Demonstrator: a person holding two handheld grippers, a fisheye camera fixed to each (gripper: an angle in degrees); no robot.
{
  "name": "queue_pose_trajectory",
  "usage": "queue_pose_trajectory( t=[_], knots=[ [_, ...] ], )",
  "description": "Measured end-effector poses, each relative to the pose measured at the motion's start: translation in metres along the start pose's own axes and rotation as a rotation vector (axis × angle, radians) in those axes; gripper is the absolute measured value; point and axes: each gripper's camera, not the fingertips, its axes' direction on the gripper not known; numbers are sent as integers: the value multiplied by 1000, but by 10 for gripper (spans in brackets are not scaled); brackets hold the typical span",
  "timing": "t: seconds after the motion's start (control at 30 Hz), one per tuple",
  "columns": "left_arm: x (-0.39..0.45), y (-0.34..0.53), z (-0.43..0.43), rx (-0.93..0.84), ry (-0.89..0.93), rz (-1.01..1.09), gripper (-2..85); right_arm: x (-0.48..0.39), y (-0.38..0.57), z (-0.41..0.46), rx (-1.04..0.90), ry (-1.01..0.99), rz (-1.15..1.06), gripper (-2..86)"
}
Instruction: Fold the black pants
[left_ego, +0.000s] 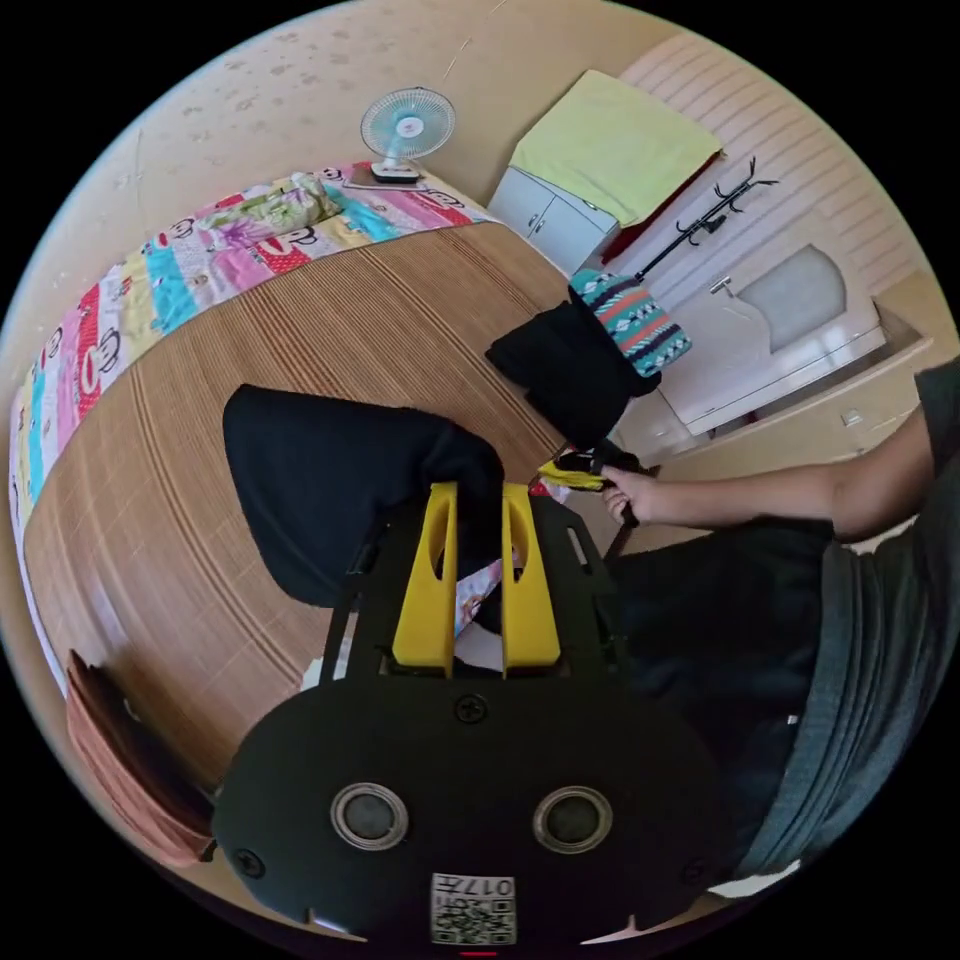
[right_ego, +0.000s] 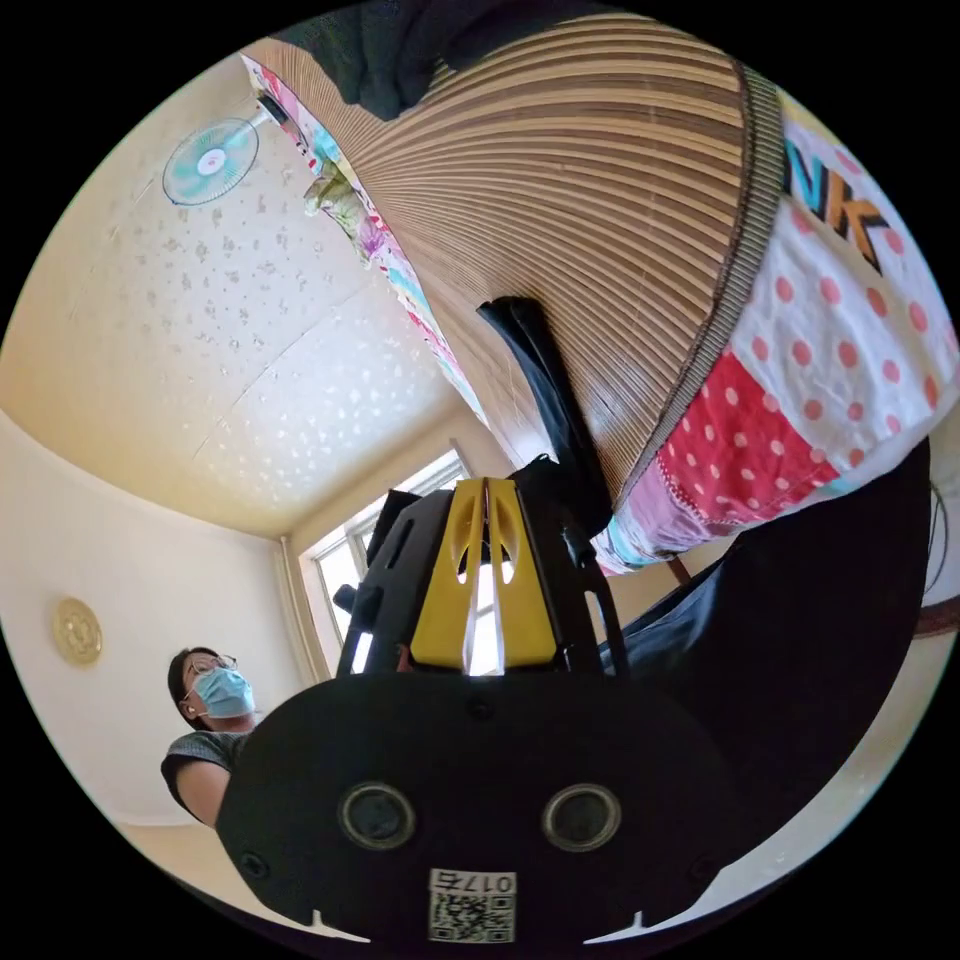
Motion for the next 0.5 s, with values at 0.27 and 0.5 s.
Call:
queue_pose_trajectory(
  t=[0.27, 0.5],
  knots=[
    [-98, 11, 92, -42, 50, -335, 103, -5, 4, -22, -25, 50, 0, 5],
    [-256, 75, 163, -108, 15, -700, 137, 4, 16, -29, -76, 60, 30, 5]
  ],
)
